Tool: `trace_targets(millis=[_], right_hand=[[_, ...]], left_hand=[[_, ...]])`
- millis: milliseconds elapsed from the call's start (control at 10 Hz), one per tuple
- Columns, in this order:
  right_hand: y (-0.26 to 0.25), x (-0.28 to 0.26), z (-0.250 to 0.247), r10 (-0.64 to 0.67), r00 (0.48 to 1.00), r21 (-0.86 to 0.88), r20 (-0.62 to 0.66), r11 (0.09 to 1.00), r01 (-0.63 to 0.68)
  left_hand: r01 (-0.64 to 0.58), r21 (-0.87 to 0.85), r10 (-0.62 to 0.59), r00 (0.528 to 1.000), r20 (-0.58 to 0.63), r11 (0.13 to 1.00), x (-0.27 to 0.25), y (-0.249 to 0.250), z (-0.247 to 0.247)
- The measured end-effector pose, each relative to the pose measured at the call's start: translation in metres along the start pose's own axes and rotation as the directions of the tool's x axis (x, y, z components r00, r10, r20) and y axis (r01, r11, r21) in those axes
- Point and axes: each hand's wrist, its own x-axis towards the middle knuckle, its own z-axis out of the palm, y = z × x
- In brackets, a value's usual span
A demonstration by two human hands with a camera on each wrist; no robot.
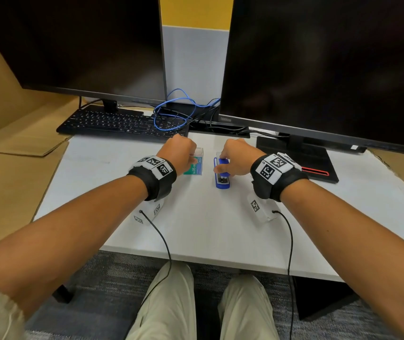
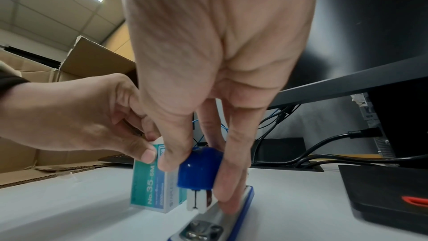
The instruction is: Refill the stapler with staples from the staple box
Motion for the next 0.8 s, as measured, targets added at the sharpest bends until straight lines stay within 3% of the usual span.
trace_targets(millis=[500,800], right_hand=[[0.009,0.004,-0.001,0.0,1.0,-0.043,0.01,0.999,0.0],[0.011,-0.021,-0.016,0.026,0.996,0.086,-0.085,0.996,-0.019]], left_hand=[[0.028,-0.041,-0.027,1.0,0.008,0.999,-0.002,-0.003,-0.004],[-0.049,-0.137,0.039,0.996,-0.074,0.989,-0.025,-0.004,-0.031]])
